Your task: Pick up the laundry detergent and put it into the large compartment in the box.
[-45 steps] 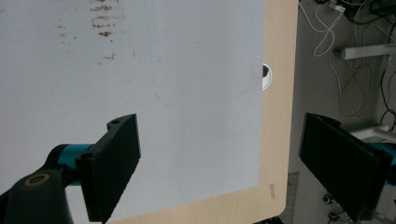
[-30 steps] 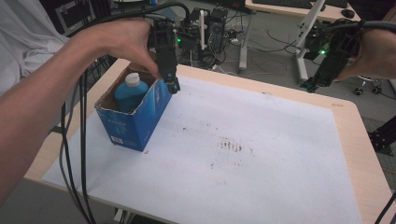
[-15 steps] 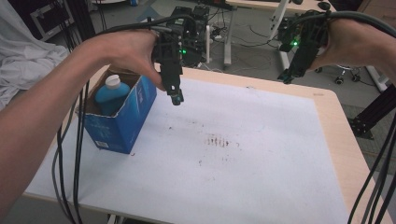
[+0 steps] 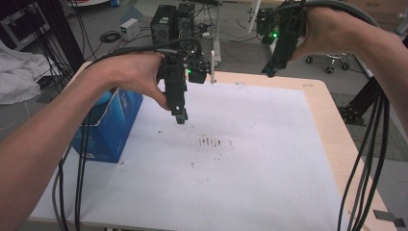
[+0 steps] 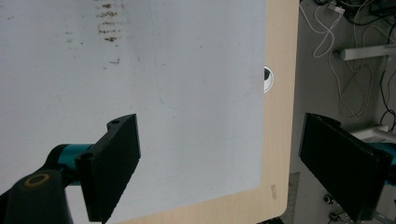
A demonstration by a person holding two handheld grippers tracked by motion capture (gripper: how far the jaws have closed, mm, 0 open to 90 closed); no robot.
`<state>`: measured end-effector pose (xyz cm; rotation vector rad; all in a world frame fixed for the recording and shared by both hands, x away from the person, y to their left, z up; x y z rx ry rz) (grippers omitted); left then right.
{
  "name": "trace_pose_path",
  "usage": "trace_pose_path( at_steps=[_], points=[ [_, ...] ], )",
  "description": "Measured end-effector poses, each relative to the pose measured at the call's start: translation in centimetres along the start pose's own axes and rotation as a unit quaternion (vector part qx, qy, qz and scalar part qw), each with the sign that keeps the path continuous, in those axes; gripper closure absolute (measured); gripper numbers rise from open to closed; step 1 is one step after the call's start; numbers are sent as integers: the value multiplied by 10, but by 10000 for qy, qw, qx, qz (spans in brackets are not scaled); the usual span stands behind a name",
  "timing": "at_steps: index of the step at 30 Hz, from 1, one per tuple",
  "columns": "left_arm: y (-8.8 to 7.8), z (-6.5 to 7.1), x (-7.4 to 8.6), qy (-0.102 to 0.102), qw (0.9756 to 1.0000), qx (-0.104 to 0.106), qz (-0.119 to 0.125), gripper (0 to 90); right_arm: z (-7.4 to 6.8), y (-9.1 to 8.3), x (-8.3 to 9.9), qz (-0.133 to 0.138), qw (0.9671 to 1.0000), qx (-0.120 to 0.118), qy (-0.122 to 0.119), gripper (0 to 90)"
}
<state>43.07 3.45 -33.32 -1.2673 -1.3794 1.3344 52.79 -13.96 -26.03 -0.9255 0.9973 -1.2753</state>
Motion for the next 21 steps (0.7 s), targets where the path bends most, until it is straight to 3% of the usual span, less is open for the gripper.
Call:
trace_pose_path(
  at_steps=[9, 11, 21],
  points=[
    [18, 10, -3, 62, 9999, 145, -19, 165, -1, -1, 2, 11, 10000, -24, 21, 119],
    [29, 15, -4, 134, 9997, 199, -79, 165, -2, -1, 0, 47, 10000, -37, 5, 119],
    [38, 21, -5, 182, 9993, 293, -120, 166, -3, 2, -4, 45, 10000, -43, -33, 119]
  ],
)
Point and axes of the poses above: each handheld gripper's, and its own axes: y roughly forward along the jaws, x roughly out of its underside, z roughly to its right, the point moved 9 cm from there along y, roughly forward along the jaws, and after that the axes turned 2 degrees about -z, right-handed, at the moved point
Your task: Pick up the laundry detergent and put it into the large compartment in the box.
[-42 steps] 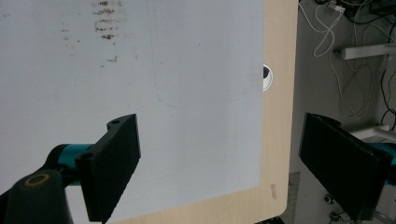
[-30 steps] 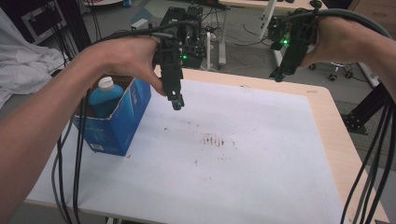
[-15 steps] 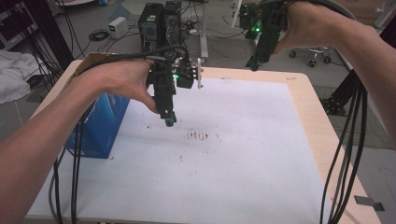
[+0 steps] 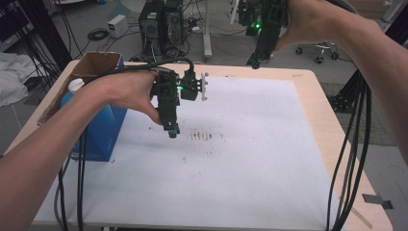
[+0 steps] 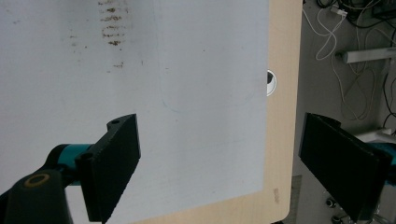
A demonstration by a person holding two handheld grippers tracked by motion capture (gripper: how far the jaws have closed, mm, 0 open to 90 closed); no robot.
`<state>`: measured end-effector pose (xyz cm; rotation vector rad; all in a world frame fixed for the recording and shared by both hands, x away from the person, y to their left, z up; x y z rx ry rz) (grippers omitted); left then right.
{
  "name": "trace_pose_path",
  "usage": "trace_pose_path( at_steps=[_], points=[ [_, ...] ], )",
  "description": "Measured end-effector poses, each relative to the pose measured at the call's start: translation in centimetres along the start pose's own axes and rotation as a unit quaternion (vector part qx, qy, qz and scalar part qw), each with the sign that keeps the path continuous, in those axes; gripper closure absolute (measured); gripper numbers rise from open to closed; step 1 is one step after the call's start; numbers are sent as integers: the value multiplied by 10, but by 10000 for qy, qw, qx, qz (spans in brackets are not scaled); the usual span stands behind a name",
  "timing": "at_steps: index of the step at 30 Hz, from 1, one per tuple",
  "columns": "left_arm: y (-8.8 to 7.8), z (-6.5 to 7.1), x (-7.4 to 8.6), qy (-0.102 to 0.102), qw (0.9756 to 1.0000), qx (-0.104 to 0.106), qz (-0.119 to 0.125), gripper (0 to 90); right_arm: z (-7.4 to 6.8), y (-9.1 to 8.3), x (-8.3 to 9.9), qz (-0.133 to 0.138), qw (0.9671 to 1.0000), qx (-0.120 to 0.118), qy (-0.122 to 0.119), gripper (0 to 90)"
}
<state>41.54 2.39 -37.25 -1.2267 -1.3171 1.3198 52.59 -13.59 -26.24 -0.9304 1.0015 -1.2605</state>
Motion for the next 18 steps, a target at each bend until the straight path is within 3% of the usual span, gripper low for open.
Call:
trace_pose_path(
  at_steps=[18],
  points=[
    [4, 3, -2, 114, 9999, 54, -46, 165, 0, -2, 2, -20, 10000, 18, 27, 119]
  ],
)
Point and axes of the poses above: each handheld gripper's, and its own axes: y roughly forward along the jaws, x roughly out of its underside, z roughly to its right, the point moved 9 cm from there along y, roughly forward along the jaws, and after that the axes turned 2 degrees about -z, right-handed, at the moved point
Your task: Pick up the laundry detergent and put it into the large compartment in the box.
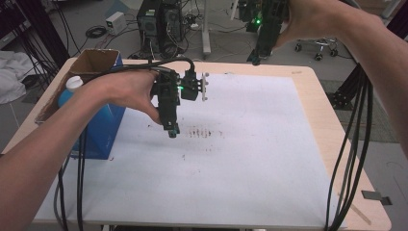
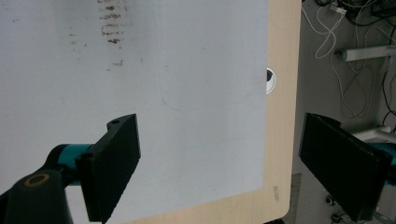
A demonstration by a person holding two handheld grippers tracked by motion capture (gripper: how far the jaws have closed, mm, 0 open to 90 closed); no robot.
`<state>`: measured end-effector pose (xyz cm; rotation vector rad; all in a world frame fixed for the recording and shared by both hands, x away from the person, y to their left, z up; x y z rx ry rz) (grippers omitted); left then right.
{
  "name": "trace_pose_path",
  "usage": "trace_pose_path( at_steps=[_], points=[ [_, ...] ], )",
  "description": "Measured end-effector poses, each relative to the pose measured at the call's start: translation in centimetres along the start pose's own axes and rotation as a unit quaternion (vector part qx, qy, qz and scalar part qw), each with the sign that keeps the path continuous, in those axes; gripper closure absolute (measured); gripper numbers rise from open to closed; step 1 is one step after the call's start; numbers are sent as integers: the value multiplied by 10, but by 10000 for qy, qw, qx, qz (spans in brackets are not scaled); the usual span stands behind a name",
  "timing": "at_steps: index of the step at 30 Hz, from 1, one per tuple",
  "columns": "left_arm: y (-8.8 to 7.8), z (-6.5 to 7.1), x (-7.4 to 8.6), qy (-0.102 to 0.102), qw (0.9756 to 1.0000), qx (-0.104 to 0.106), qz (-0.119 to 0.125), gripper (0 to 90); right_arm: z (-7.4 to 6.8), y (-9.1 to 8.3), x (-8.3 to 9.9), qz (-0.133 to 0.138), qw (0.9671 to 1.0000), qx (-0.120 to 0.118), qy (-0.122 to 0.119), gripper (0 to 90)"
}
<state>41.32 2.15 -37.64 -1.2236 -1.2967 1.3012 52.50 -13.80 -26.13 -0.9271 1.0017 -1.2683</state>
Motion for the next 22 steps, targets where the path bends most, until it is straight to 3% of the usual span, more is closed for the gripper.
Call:
trace_pose_path(
  at_steps=[22],
  points=[
    [3, 2, -2, 40, 10000, 52, -31, 165, 0, 1, 0, -7, 10000, -4, -8, 119]
  ],
)
Point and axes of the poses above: each handheld gripper's, and its own axes: y roughly forward along the jaws, x roughly out of its underside, z roughly to its right, the point moved 9 cm from there along y, roughly forward along the jaws, and after that the axes turned 2 degrees about -z, right-handed, at the moved point
